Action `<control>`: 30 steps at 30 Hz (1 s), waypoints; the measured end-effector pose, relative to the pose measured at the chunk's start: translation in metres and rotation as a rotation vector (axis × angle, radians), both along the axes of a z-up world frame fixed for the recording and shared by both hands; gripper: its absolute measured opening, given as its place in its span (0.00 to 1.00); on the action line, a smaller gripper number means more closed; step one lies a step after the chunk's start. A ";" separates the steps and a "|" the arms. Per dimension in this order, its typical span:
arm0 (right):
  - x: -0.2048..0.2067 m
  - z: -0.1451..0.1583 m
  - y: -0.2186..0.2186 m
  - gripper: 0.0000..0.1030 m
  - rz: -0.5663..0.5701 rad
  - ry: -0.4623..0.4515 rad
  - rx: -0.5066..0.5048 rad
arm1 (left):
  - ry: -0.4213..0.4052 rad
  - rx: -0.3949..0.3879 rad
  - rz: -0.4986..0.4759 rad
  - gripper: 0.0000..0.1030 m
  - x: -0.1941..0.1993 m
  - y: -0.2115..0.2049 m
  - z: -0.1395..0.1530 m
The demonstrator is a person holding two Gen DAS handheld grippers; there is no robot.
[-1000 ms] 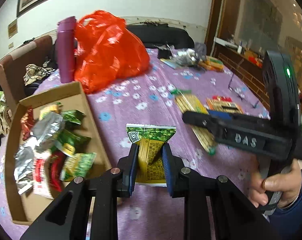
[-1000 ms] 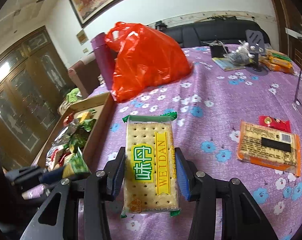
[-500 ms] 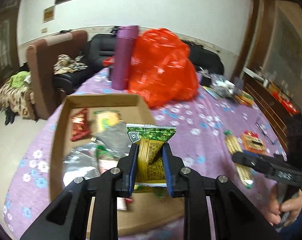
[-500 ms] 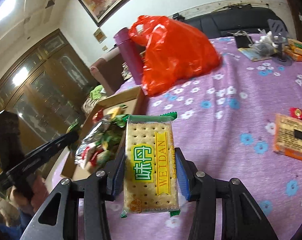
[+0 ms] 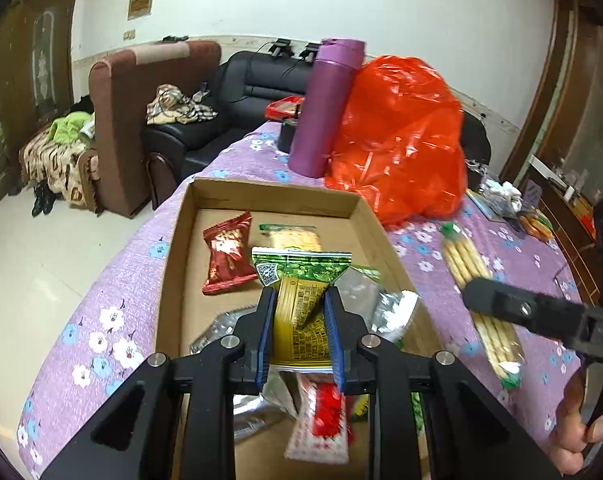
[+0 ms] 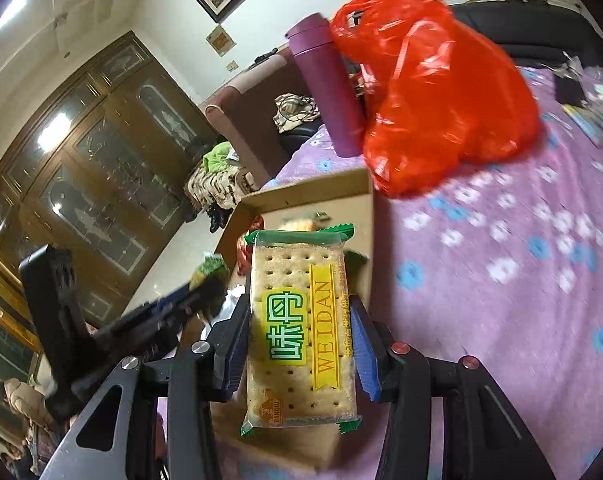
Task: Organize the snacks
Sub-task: 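Lower the yellow-green packet into the tray with the left gripper while the right drops the cracker pack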
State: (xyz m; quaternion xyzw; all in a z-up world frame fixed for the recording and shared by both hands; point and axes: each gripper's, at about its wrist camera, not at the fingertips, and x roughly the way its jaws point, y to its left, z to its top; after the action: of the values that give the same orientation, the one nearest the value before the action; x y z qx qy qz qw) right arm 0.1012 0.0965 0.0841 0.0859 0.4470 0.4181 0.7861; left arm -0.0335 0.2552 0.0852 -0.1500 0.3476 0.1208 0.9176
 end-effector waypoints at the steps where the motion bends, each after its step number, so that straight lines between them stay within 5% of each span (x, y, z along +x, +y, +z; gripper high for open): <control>1: 0.006 0.000 0.009 0.49 0.003 0.003 -0.006 | 0.007 -0.007 0.007 0.22 0.003 0.004 -0.002; 14: 0.055 -0.035 0.080 0.49 -0.038 0.063 -0.092 | 0.056 -0.040 0.049 0.23 0.017 0.020 -0.015; 30: 0.046 -0.045 0.094 0.51 -0.014 0.036 -0.136 | 0.092 -0.021 0.070 0.23 0.015 0.021 -0.022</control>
State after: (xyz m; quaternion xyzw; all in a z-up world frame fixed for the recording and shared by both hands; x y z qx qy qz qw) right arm 0.1477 0.1908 0.0387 0.0429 0.4880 0.3793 0.7850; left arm -0.0181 0.2763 0.0636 -0.1659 0.3850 0.1561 0.8944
